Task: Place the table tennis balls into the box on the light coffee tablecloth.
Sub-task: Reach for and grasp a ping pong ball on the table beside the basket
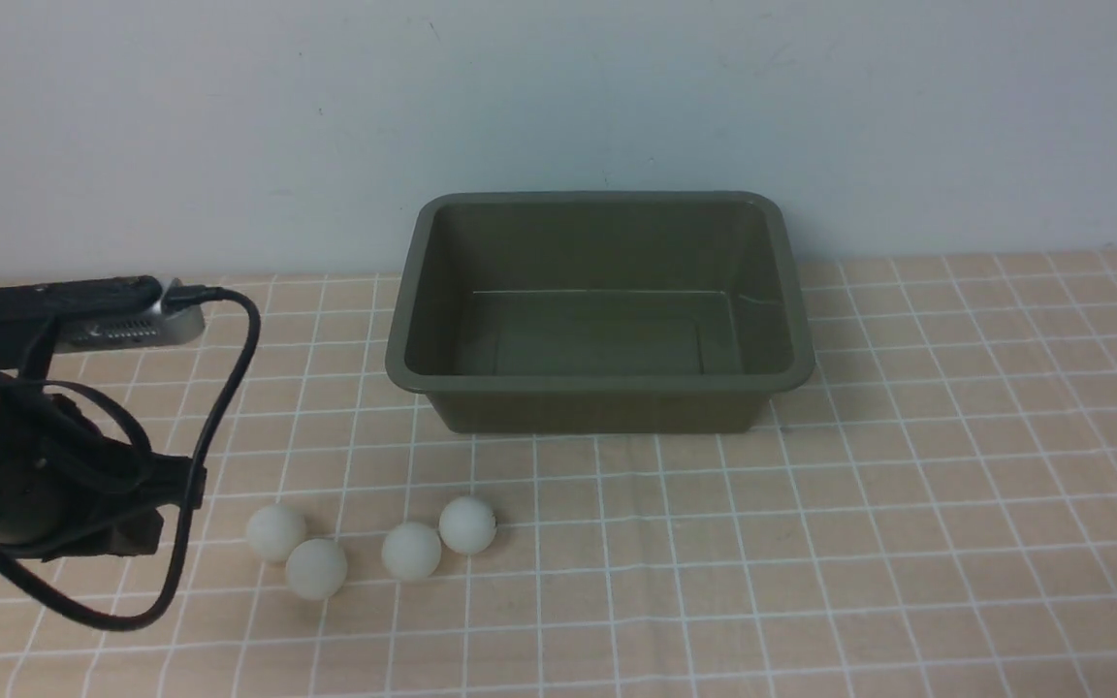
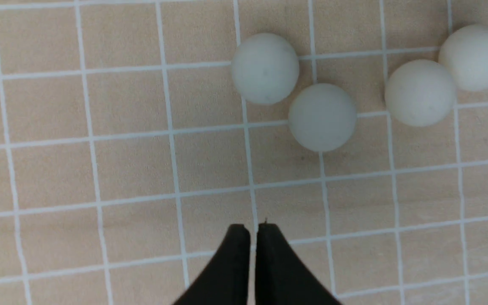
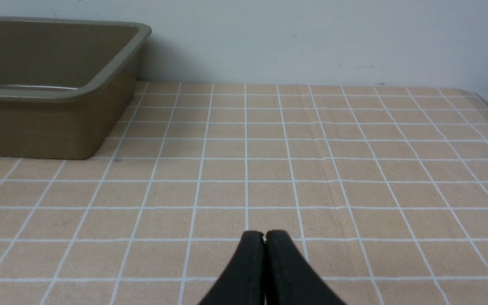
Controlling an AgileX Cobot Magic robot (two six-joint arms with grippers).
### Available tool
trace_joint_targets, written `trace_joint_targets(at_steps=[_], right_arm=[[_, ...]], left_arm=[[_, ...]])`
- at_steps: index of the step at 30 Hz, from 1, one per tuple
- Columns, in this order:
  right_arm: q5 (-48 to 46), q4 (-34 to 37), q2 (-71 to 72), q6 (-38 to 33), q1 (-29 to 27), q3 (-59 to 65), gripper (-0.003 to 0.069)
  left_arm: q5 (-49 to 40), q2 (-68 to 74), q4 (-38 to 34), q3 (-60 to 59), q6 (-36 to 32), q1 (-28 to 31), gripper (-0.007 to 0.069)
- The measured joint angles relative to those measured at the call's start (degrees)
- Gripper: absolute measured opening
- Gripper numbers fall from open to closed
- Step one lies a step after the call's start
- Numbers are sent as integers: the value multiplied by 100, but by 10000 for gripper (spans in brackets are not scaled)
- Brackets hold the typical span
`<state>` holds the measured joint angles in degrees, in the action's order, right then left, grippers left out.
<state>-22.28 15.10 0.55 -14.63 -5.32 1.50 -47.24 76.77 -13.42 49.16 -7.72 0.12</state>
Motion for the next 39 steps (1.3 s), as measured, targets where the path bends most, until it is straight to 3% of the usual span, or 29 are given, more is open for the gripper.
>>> trace_joint_targets(at_steps=[6, 15, 27, 39], right_arm=[[0, 0, 0, 0, 0, 0, -16], [0, 0, 0, 0, 0, 0, -16], [-3, 0, 0, 0, 0, 0, -16], [-3, 0, 0, 0, 0, 0, -16]], left_arm=[[224, 810, -180, 274, -412, -198, 42], [256, 1544, -47, 1141, -449, -698, 111], [306, 2063, 157, 1260, -451, -717, 342], [612, 2509, 177, 1262, -445, -717, 355]])
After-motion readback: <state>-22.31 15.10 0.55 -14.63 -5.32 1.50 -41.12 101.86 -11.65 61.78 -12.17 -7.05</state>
